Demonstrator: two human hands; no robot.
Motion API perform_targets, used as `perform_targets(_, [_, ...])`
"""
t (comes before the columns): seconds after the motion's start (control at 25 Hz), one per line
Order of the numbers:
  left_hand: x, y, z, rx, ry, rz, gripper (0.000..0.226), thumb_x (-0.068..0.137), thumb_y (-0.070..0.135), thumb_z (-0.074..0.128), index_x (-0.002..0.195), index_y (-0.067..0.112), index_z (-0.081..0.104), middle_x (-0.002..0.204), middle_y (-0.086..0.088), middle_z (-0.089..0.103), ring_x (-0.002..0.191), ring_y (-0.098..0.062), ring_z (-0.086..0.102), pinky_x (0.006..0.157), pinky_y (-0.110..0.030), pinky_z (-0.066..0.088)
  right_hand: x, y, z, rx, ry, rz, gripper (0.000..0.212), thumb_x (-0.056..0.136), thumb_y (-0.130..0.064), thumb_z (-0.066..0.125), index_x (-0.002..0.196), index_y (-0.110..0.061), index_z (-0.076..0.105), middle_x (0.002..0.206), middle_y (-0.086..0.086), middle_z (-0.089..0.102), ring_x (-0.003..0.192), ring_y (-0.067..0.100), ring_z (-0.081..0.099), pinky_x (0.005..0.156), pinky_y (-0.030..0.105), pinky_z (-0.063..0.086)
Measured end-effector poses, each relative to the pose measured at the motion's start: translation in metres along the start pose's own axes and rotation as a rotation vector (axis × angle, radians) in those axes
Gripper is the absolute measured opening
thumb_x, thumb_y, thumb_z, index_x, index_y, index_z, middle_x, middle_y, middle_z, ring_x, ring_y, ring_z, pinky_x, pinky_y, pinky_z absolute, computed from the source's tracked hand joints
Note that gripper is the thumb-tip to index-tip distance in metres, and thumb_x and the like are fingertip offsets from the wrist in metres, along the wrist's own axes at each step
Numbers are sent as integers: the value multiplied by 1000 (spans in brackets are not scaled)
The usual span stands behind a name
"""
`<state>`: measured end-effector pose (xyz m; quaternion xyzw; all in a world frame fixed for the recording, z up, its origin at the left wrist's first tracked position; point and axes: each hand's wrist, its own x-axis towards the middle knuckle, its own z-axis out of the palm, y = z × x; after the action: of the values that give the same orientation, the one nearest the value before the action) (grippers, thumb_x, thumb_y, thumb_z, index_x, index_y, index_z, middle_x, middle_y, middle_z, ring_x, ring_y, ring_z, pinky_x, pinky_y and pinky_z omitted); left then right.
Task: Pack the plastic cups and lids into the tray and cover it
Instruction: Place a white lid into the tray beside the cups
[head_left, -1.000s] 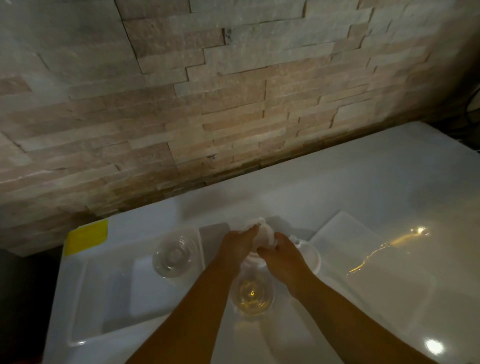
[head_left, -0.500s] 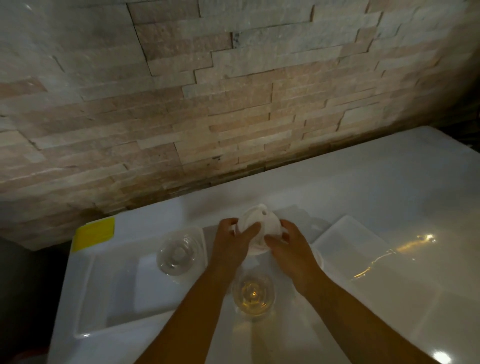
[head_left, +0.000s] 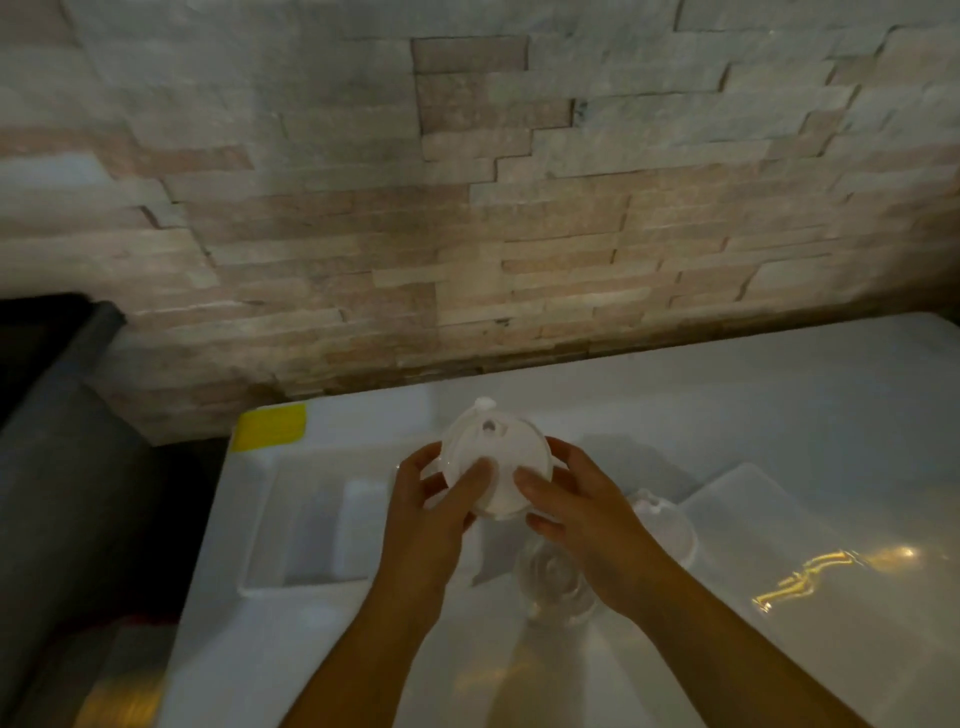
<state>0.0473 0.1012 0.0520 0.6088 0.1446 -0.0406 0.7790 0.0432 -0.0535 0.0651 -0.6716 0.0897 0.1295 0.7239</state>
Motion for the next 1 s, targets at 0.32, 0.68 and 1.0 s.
perform_targets(0.32, [-17, 7, -81, 120, 143, 57, 61, 60, 56, 71, 116, 37, 57, 110, 8, 68, 95, -7, 67, 72, -20, 54, 17, 23, 93, 34, -113, 105, 68, 50, -45, 85, 110, -44, 53, 105, -8, 70, 102, 13, 65, 78, 24, 54])
perform_targets(0.68, [-18, 7, -181, 573, 193, 144, 43, 86, 53, 50, 123, 34, 59, 116, 10, 68, 108, -8, 62, 92, -33, 50, 59, 55, 174, -64, -130, 331, 83, 46, -54, 80, 120, -33, 51, 119, 0, 62, 106, 21, 63, 96, 43, 53])
perform_targets(1.0, [0, -13, -191, 696, 330, -13, 32, 95, 18, 53, 127, 16, 55, 120, -4, 62, 115, -20, 55, 94, -29, 39, 88, 68, 193, -174, -5, 436, 65, 72, -38, 71, 129, -18, 48, 123, 7, 58, 105, 25, 59, 98, 47, 51])
